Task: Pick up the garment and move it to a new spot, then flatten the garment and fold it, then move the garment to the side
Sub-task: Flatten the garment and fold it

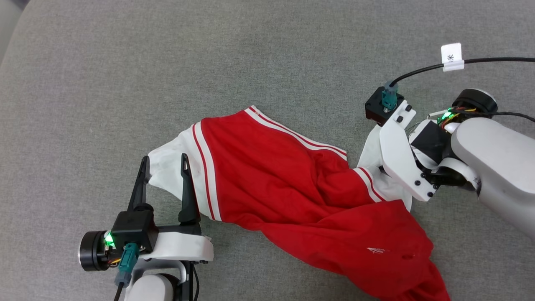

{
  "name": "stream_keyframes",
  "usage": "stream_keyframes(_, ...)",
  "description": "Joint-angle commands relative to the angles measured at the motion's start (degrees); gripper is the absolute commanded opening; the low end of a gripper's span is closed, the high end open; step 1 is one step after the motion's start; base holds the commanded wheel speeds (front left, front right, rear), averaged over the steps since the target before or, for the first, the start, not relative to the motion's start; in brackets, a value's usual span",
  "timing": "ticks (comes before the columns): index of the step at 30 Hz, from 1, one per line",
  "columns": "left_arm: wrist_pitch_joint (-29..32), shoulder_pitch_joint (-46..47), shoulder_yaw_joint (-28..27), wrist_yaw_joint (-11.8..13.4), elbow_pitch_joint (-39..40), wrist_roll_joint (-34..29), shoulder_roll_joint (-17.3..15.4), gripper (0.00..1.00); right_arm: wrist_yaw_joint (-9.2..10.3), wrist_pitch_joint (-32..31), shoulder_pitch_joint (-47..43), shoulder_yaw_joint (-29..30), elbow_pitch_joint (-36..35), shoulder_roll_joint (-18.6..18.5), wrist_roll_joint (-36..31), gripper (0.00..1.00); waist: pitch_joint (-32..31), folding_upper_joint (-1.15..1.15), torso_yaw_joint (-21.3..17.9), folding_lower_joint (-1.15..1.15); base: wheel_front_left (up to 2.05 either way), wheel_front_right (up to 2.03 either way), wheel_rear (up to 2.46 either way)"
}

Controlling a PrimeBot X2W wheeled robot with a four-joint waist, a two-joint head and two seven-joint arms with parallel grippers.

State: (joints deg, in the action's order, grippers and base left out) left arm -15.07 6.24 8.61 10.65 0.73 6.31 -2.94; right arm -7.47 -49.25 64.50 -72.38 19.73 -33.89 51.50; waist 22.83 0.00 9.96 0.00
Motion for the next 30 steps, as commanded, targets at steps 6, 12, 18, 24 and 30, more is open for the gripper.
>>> stream_keyframes(6,-0.1,-0.3,-0.5,0.6,-0.9,0.4,0.1,1.00,0.01,4.7,-1.5,-1.2,-0.2,-0.8,-1.9,0.00,-1.7,0.00,-0.9,0.00,0.00,0.00,0.00)
stream_keyframes(12,-0.1,-2.3,-1.8,0.8,-0.9,-0.1,0.1,1.00,-0.01,14.7,2.2,-1.0,-2.9,-3.6,-1.2,0.00,-6.0,0.00,-2.8,0.00,0.00,0.00,0.00)
stream_keyframes(18,-0.1,-5.1,-3.0,0.1,-0.9,-0.8,0.1,1.00,-0.01,19.4,1.6,-0.9,-8.4,-10.2,0.3,0.00,-9.8,0.00,-5.4,0.00,0.00,0.00,0.00)
stream_keyframes(24,-0.1,-7.0,-3.6,0.0,-0.4,-1.1,0.1,1.00,0.00,25.0,-3.7,2.3,-9.2,-18.8,5.4,0.00,-11.9,0.00,-7.2,0.00,0.00,0.00,0.00)
stream_keyframes(30,-0.1,-8.2,-4.0,-0.4,-0.2,-1.1,0.1,1.00,0.00,30.0,-14.2,6.6,-4.9,-22.7,11.2,0.00,-12.0,0.00,-8.4,0.00,0.00,0.00,0.00)
